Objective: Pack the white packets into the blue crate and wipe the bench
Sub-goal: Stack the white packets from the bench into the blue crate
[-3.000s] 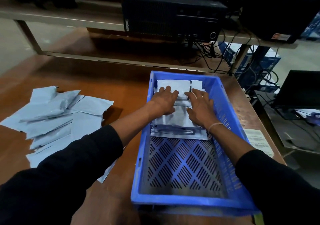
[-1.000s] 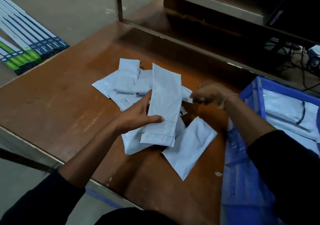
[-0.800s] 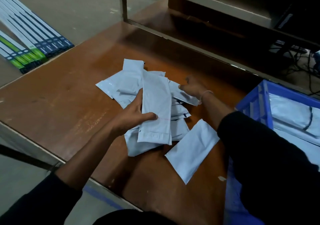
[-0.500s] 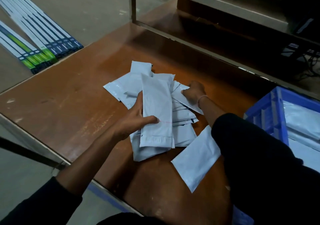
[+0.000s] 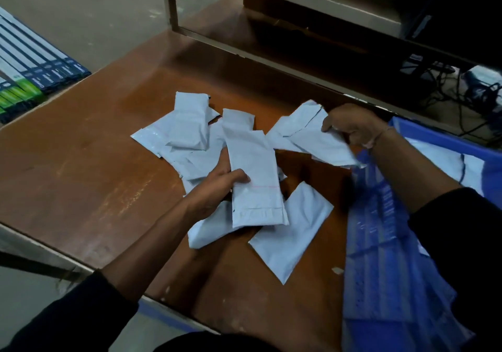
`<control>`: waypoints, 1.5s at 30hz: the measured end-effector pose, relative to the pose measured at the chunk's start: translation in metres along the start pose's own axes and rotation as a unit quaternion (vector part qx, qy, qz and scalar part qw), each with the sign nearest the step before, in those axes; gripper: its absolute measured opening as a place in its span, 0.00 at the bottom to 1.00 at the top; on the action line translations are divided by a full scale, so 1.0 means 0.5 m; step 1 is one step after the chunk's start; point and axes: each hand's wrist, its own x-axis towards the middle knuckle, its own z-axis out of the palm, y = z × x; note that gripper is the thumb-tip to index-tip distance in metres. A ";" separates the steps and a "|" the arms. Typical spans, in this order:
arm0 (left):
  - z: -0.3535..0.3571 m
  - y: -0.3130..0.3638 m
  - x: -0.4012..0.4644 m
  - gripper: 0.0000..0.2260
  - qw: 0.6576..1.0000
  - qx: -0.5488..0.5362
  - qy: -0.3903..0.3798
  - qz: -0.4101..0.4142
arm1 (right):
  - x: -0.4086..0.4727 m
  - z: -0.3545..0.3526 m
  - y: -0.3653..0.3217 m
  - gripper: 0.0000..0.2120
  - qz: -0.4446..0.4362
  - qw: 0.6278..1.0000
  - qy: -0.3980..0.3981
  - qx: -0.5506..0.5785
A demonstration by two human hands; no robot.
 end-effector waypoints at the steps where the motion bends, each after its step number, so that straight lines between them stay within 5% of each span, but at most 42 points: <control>1: 0.013 0.000 0.003 0.30 1.000 -0.007 0.001 0.000 | -0.012 -0.017 0.002 0.07 -0.002 1.000 0.005 0.017; 3: 0.040 0.002 0.007 0.29 0.999 -0.033 0.011 -0.001 | -0.037 -0.046 0.012 0.05 -0.005 0.997 -0.015 0.081; 6: 0.080 0.008 0.018 0.28 0.993 -0.106 0.042 -0.020 | -0.071 -0.066 0.034 0.20 -0.005 0.981 -0.038 0.192; 8: 0.105 0.009 0.029 0.24 0.983 -0.170 0.058 -0.028 | -0.094 -0.061 0.050 0.20 -0.017 0.972 -0.047 0.229; 11: 0.140 0.023 0.036 0.17 0.965 -0.251 0.075 -0.035 | -0.149 -0.036 0.069 0.10 -0.025 0.978 -0.062 0.200; 13: 0.155 0.026 0.044 0.23 0.963 -0.260 0.064 -0.039 | -0.175 -0.018 0.092 0.12 -0.027 0.986 -0.070 0.152; 16: 0.174 0.025 0.041 0.31 0.975 -0.215 0.046 -0.021 | -0.198 -0.001 0.124 0.14 -0.051 0.991 -0.065 0.104; 21: 0.206 0.020 0.030 0.19 0.988 -0.137 0.062 0.036 | -0.242 -0.016 0.148 0.08 -0.113 0.992 -0.027 0.046; 25: 0.220 0.037 0.013 0.18 0.988 -0.112 0.088 0.051 | -0.238 -0.061 0.174 0.06 -0.174 0.971 0.131 -0.098; 27: 0.221 0.042 0.006 0.20 0.988 -0.092 0.105 0.066 | -0.234 -0.092 0.183 0.07 -0.187 0.971 0.139 -0.053; 32: 0.243 0.061 -0.018 0.16 0.991 -0.051 0.094 0.084 | -0.246 -0.102 0.184 0.04 -0.179 0.970 0.002 0.165; 37: 0.286 0.092 -0.044 0.15 0.991 -0.099 0.066 0.051 | -0.243 -0.055 0.204 0.17 -0.202 0.966 0.160 -0.016; 39: 0.292 0.099 -0.045 0.16 0.993 -0.087 0.056 0.053 | -0.252 -0.053 0.207 0.19 -0.208 0.963 0.174 -0.009; 45: 0.302 0.100 -0.036 0.21 0.994 -0.002 0.057 0.093 | -0.257 -0.069 0.223 0.17 -0.187 0.947 0.061 0.254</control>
